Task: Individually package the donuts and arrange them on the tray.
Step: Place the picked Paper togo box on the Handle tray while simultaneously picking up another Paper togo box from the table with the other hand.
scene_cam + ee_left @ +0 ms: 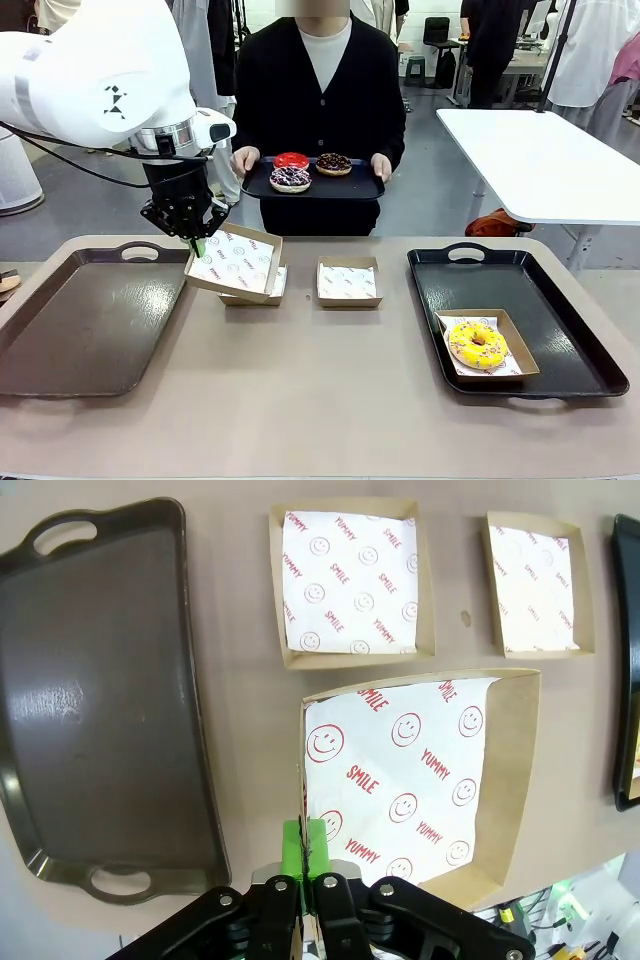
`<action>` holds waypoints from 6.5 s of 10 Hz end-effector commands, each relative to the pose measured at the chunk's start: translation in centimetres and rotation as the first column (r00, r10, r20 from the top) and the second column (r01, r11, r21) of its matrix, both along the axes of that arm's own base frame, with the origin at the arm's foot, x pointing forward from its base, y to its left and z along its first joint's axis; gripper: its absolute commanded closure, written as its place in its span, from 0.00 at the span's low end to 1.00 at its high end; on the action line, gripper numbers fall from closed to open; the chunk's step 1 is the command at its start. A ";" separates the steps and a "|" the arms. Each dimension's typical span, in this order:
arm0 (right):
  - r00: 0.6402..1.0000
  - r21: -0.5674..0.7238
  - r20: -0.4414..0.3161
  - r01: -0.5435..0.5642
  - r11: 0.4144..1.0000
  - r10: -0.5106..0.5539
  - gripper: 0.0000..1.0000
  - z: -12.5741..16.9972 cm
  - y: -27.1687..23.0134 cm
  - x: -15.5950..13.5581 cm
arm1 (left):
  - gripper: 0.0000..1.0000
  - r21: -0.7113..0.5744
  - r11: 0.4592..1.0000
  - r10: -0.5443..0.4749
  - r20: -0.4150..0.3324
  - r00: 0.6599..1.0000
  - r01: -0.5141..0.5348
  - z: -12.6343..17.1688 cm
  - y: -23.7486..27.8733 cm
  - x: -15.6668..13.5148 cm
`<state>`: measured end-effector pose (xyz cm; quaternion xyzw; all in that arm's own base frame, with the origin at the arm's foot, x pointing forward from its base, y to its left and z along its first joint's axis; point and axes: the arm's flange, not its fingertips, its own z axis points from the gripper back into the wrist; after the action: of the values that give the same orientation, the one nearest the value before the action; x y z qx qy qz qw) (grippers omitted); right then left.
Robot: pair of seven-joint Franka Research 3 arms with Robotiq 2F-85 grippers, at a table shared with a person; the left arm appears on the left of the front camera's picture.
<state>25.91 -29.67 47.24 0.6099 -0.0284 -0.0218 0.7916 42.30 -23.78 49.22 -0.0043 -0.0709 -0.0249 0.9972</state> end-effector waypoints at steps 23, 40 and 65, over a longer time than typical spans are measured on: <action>0.997 0.039 0.029 0.065 0.997 -0.066 0.00 -0.5 -1.1 0.2 | 1.00 -0.043 0.999 0.033 0.032 0.999 -0.032 0.9 0.6 5.4; 0.997 0.039 0.029 0.065 0.997 -0.066 0.00 -0.5 -1.1 0.2 | 1.00 -0.043 0.999 0.033 0.032 0.999 -0.032 0.9 0.6 5.4; 0.994 -0.756 -0.095 -0.042 0.654 -0.045 0.00 2.3 38.3 27.9 | 0.99 0.045 0.986 0.165 -0.076 0.983 -0.162 -4.1 22.6 -7.7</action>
<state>53.15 8.00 50.06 0.2475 0.0185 -0.0232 0.9684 34.29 -1.20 45.91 -0.0003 -0.0379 0.0447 0.9983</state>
